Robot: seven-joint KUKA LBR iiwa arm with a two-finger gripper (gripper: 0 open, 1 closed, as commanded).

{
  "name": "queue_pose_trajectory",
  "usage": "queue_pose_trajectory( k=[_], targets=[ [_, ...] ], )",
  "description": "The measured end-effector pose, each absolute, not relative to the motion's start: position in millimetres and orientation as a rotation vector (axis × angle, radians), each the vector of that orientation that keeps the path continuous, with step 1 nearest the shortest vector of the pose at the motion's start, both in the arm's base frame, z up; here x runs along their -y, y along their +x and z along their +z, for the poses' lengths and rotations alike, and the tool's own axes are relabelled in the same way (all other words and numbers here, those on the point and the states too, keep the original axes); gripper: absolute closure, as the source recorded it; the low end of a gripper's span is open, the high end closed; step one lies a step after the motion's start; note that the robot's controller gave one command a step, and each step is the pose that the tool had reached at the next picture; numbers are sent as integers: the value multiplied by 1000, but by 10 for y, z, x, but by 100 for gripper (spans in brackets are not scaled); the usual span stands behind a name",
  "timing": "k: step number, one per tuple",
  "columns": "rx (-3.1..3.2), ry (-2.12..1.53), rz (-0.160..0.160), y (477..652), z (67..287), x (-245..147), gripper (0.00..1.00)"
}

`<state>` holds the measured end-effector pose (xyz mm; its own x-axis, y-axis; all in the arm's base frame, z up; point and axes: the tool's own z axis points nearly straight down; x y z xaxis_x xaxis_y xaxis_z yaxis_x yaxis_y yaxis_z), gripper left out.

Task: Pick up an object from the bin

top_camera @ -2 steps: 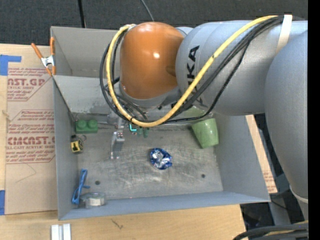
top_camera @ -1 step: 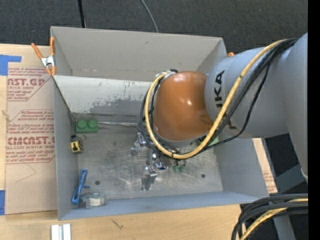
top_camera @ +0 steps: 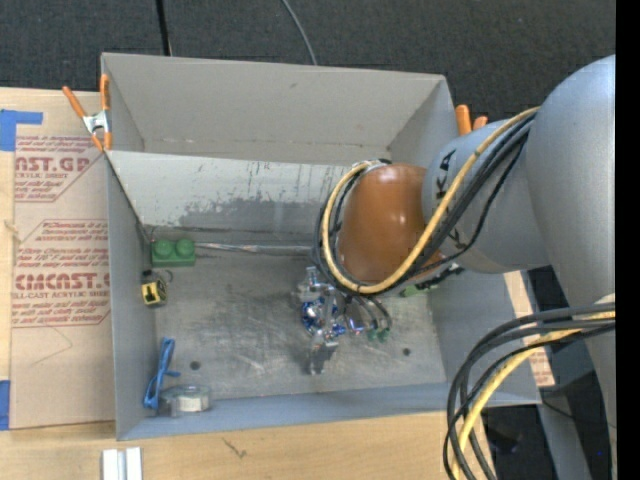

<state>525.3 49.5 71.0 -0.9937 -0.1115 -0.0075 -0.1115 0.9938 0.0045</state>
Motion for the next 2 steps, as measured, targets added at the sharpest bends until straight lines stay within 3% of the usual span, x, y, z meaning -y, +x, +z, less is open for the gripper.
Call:
queue_pose_trajectory(
  k=[1,2],
  targets=[
    [-3011,-844,-2,4945,730,359,0],
    [-3014,-847,0,4940,731,352,100]
  ],
)
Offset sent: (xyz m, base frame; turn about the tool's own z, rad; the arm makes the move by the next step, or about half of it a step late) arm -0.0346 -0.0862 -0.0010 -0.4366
